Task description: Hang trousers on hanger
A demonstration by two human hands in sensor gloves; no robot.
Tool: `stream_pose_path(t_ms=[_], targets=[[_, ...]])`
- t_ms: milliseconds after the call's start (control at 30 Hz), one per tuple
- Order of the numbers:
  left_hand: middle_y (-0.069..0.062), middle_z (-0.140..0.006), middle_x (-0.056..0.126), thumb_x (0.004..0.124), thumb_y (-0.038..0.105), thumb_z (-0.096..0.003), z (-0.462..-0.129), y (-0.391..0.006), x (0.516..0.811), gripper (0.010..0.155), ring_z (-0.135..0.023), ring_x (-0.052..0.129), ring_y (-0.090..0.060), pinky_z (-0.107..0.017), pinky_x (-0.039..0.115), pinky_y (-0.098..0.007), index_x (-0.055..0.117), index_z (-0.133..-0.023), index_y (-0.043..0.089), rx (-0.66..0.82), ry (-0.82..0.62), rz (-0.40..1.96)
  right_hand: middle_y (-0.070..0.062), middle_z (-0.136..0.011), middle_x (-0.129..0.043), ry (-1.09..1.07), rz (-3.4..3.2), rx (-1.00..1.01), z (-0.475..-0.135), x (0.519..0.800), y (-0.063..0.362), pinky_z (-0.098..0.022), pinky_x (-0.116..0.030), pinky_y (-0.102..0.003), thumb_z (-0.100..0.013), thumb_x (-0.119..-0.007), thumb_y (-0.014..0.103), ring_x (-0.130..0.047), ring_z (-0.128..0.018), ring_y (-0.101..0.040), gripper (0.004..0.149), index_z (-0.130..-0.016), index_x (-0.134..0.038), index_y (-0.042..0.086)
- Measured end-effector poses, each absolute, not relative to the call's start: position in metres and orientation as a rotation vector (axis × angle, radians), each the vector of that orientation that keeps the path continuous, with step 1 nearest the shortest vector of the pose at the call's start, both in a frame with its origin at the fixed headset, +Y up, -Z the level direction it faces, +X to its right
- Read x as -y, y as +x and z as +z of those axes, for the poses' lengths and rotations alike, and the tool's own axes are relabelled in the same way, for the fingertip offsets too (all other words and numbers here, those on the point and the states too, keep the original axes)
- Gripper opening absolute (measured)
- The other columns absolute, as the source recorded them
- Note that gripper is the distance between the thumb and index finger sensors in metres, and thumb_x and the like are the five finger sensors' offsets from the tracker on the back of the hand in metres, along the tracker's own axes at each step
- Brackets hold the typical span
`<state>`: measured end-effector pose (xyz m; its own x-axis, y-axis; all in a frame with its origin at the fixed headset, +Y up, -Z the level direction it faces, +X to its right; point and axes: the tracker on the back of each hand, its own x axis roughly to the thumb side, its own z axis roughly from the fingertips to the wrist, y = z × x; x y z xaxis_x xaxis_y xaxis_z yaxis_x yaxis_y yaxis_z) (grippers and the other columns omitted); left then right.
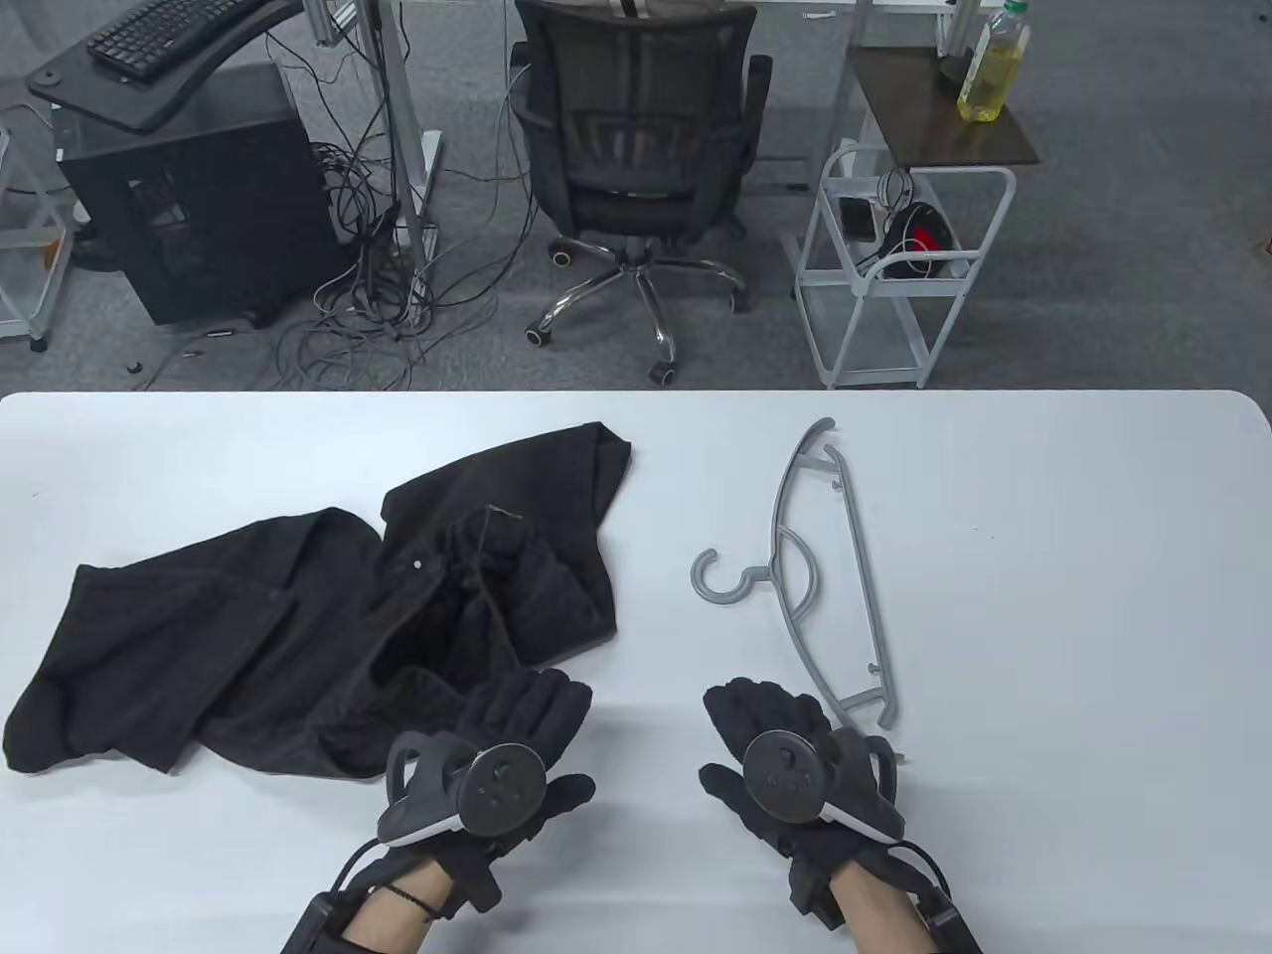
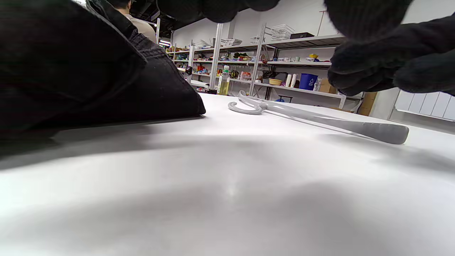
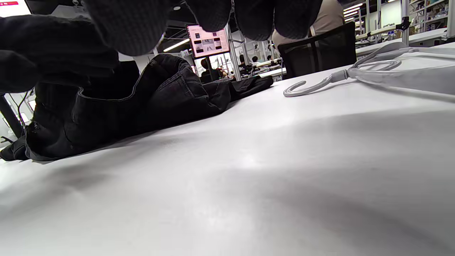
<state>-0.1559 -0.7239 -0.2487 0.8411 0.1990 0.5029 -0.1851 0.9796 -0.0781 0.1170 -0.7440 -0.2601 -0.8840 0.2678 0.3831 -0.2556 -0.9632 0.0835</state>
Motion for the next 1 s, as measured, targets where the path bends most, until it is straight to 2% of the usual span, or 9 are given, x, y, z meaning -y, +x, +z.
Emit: stream_pose_path(t_ms=[400,633,1000], targets=[[-0.010,-0.118,0.042,0.068,0.061,-0.0483,-0.250,-0.159,0.723,0.082,-0.109,0.048,-0.041,-0.072,0.048,-0.066,0.036,-0.112,0.021,0.527,-0.026,0.208,-0.012,-0.113,-0.051,0.613,2.790,-0.036,-0.257,0.741,0.115,-0.071,-0.046,-0.059,-0.045,-0.073,0.053,-0.057,-0.101,-0.039,0.073,-0.107,-0.048,0.023],[-0.010,-0.118,0.042,0.068,0.060,-0.0482,-0.250,-0.164,0.719,0.082,-0.109,0.048,-0.041,-0.072,0.048,-0.066,0.037,-0.112,0.020,0.514,-0.003,0.216,-0.011,-0.113,-0.052,0.654,2.741,0.093,-0.250,0.728,0.115,-0.071,-0.047,-0.059,-0.045,-0.073,0.052,-0.058,-0.101,-0.039,0.073,-0.107,-0.048,0.023],[-0.011,-0.118,0.042,0.069,0.060,-0.0482,-0.251,-0.169,0.719,0.082,-0.108,0.048,-0.042,-0.071,0.048,-0.066,0.037,-0.112,0.020,0.499,-0.002,0.227,-0.012,-0.115,-0.045,0.442,2.684,0.335,-0.251,0.714,0.144,-0.072,-0.043,-0.059,-0.044,-0.075,0.053,-0.052,-0.103,-0.039,0.079,-0.108,-0.039,0.023]])
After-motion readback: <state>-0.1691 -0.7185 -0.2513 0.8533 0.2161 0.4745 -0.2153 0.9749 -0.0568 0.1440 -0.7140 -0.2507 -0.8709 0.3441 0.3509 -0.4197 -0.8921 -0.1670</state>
